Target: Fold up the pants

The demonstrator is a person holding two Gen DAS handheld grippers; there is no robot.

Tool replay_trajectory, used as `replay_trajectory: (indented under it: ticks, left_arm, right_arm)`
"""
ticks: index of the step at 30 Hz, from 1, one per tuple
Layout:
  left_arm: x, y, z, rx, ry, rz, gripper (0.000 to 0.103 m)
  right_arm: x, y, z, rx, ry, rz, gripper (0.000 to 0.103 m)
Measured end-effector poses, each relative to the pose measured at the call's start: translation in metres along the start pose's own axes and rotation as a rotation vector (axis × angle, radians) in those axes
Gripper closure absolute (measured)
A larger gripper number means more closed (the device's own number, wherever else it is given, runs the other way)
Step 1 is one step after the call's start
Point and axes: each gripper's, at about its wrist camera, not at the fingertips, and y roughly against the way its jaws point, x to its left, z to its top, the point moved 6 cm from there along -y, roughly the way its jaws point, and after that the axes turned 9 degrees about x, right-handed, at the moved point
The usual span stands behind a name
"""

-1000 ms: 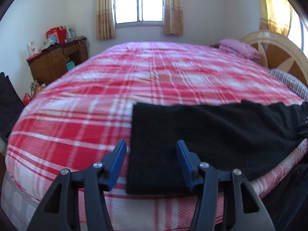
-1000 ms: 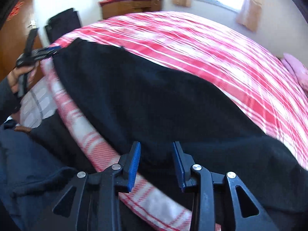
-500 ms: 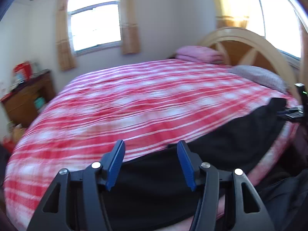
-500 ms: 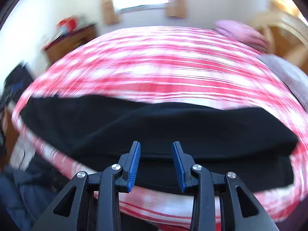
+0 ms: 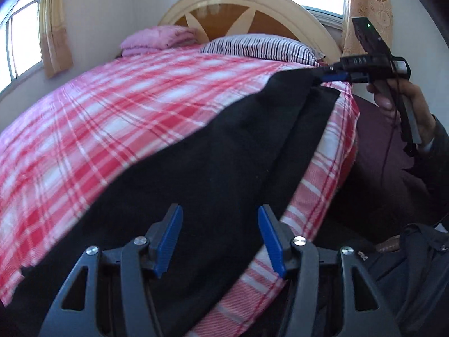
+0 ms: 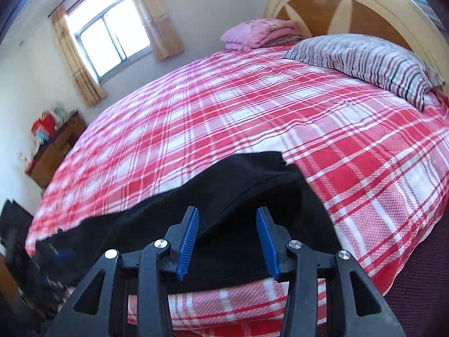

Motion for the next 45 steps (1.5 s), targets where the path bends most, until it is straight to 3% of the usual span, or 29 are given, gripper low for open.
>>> replay_trajectory:
  ticks: [8,12,18,27,28,29,31,37,40,45]
  left_arm:
    - [-0.006,-0.016,-0.010,0.033,0.013,-0.008,0.045]
    - [-0.003,-0.031,-0.015,0.075,0.015,0.020,0.062]
    - [0.003,-0.026,-0.014,0.054,0.045,0.030,0.085]
    - [0.007,-0.025,-0.015,0.042,0.079,0.010,0.093]
    - [0.007,-0.026,-0.015,0.042,0.083,0.007,0.093]
    - [0.008,-0.027,-0.015,0.043,0.088,0.002,0.093]
    - [0.010,-0.029,-0.015,0.047,0.101,-0.009,0.093]
    - [0.014,-0.028,-0.016,0.043,0.132,-0.027,0.093]
    - [0.014,-0.029,-0.016,0.041,0.134,-0.028,0.093]
    - [0.013,-0.028,-0.020,0.043,0.125,-0.041,0.093]
  right_arm:
    - [-0.019,-0.008,0.002,0.006,-0.086,0.027,0.058]
    - [-0.030,-0.013,0.001,0.014,-0.135,0.049,0.058]
    - [-0.042,-0.015,0.004,0.004,-0.195,0.103,0.058]
    - [-0.052,-0.020,0.011,0.005,-0.291,0.204,0.058]
    - [-0.054,-0.022,0.012,0.004,-0.301,0.203,0.061]
    - [-0.055,-0.023,0.015,0.002,-0.306,0.198,0.076]
    - [-0.053,-0.026,0.025,-0.004,-0.289,0.186,0.091]
    - [-0.009,0.009,0.070,-0.146,-0.148,0.285,0.095]
    - [0.002,0.034,0.071,-0.196,-0.093,0.338,0.095]
    - [-0.032,0.027,0.026,-0.145,-0.091,0.229,0.095]
